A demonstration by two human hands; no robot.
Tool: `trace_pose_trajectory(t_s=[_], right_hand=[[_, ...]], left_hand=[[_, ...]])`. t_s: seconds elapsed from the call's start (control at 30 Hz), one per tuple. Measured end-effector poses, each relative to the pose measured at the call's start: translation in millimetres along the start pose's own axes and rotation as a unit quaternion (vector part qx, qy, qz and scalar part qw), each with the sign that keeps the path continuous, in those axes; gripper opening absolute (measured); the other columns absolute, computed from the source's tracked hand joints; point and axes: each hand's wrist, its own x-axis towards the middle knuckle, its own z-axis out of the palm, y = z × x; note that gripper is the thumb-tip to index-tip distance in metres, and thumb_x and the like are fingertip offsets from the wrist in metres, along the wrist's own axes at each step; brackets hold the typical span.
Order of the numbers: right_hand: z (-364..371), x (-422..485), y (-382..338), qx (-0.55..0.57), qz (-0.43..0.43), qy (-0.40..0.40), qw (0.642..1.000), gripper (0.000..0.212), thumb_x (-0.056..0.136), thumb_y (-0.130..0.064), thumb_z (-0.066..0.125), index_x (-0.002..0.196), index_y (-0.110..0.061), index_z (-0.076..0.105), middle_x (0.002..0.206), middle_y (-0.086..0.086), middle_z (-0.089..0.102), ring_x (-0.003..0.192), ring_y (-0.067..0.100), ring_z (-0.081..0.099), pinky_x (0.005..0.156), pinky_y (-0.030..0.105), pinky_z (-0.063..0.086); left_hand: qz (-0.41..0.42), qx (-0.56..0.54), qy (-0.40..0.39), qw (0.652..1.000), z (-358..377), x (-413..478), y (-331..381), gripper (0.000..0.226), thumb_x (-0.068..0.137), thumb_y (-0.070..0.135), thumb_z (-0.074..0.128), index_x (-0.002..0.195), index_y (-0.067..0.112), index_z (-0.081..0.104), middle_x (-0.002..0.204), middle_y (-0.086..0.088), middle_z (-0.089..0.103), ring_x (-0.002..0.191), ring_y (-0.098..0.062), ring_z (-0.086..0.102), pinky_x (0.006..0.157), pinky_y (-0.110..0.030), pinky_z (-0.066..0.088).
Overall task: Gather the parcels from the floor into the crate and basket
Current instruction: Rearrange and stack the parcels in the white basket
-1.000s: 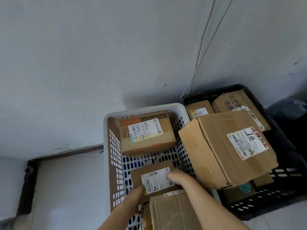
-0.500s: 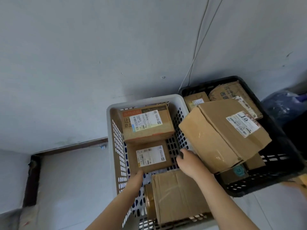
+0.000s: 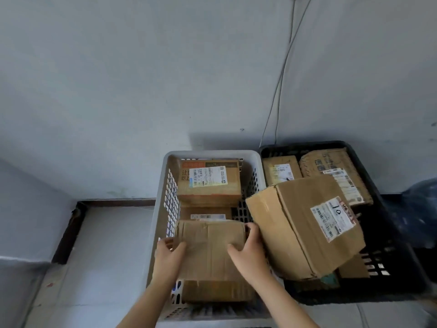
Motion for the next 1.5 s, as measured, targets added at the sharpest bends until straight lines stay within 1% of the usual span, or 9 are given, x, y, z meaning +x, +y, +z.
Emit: trace_pose_trajectory(t_s=[0.13, 0.3, 0.4, 0.63, 0.73, 0.93, 1.23, 1.37, 1.5], right_hand=[[11, 33, -22, 0.074, -0.027, 0.045, 0.996, 0.048, 0.088, -0.019, 0.069, 0.117, -0.023, 0.031, 0.115, 0.0, 0.049, 0.096, 0.012, 0.053, 0.069, 0.013, 0.044], [19, 63, -20, -0.011, 0.043, -0.107, 0.993, 0.081, 0.095, -0.006, 0.049, 0.158, -0.021, 0.001, 0.161, 0.004, 0.011, 0.142, 0.026, 0.03, 0.078, 0.015, 0.044], [12, 65, -16, 0.047, -0.001, -0.083, 0.995, 0.081, 0.092, 0.002, 0.047, 0.157, -0.025, 0.008, 0.162, -0.004, 0.013, 0.148, 0.021, 0.02, 0.109, 0.027, 0.034], [20, 38, 24, -0.121, 0.091, -0.095, 0.984, 0.07, 0.103, -0.045, 0.031, 0.157, -0.022, -0.006, 0.164, 0.01, -0.005, 0.146, 0.03, 0.026, 0.114, 0.04, 0.035], [29, 25, 45, -0.153, 0.138, -0.106, 0.973, 0.075, 0.099, -0.063, 0.018, 0.158, -0.019, 0.0, 0.164, 0.014, 0.005, 0.142, 0.032, 0.033, 0.102, 0.039, 0.044], [29, 20, 56, -0.106, 0.175, -0.143, 0.968, 0.074, 0.097, -0.043, 0.044, 0.156, -0.017, 0.006, 0.157, 0.019, 0.015, 0.135, 0.033, 0.038, 0.102, 0.034, 0.042], [38, 6, 46, -0.128, 0.132, -0.052, 0.982, 0.06, 0.092, -0.057, 0.04, 0.141, -0.022, 0.039, 0.153, 0.011, 0.018, 0.134, 0.028, 0.037, 0.1, 0.038, 0.047], [24, 2, 34, -0.078, 0.116, -0.005, 0.99, 0.044, 0.1, -0.053, 0.031, 0.105, -0.018, 0.056, 0.107, 0.001, 0.056, 0.087, 0.013, 0.057, 0.075, 0.028, 0.05], [12, -1, 25, -0.066, 0.073, 0.002, 0.995, 0.04, 0.1, -0.051, 0.033, 0.083, -0.02, 0.051, 0.085, -0.001, 0.054, 0.073, 0.013, 0.054, 0.064, 0.028, 0.043]], left_hand=[[0.0, -0.032, 0.039, 0.999, -8, 26, 26, 0.03, 0.091, 0.011, 0.059, 0.119, 0.006, 0.048, 0.112, -0.012, 0.054, 0.088, -0.018, 0.053, 0.08, -0.036, 0.045], [-0.057, -0.031, -0.073, 0.995, 12, 44, 22, 0.043, 0.093, -0.002, 0.051, 0.135, 0.009, 0.051, 0.13, -0.016, 0.051, 0.106, -0.027, 0.054, 0.089, -0.041, 0.049], [-0.043, -0.056, -0.081, 0.994, 18, 51, 19, 0.053, 0.091, -0.008, 0.048, 0.14, 0.013, 0.046, 0.134, -0.015, 0.046, 0.116, -0.033, 0.054, 0.098, -0.047, 0.049], [-0.088, 0.086, 0.001, 0.992, 28, 28, -28, 0.06, 0.091, 0.007, 0.055, 0.146, 0.007, 0.03, 0.123, -0.02, 0.05, 0.09, -0.027, 0.053, 0.074, -0.033, 0.045], [-0.177, 0.132, -0.083, 0.972, 39, 21, -54, 0.071, 0.092, 0.019, 0.057, 0.148, 0.004, 0.017, 0.142, -0.024, 0.038, 0.122, -0.037, 0.046, 0.102, -0.044, 0.042], [-0.213, 0.124, -0.168, 0.955, 37, 12, -60, 0.062, 0.097, 0.02, 0.05, 0.148, 0.008, 0.018, 0.136, -0.019, 0.043, 0.11, -0.032, 0.05, 0.095, -0.042, 0.046], [-0.08, 0.28, -0.05, 0.956, 0, 12, -38, 0.06, 0.086, 0.055, 0.037, 0.13, 0.017, 0.05, 0.135, -0.019, 0.048, 0.12, -0.037, 0.049, 0.103, -0.04, 0.041], [-0.054, 0.219, -0.068, 0.972, -6, 2, -23, 0.044, 0.098, 0.052, 0.031, 0.105, 0.017, 0.056, 0.107, -0.012, 0.063, 0.09, -0.026, 0.062, 0.085, -0.043, 0.056], [-0.052, 0.216, -0.044, 0.974, -23, -10, -10, 0.046, 0.1, 0.047, 0.031, 0.111, 0.009, 0.055, 0.09, -0.014, 0.064, 0.077, -0.028, 0.066, 0.059, -0.038, 0.06]])
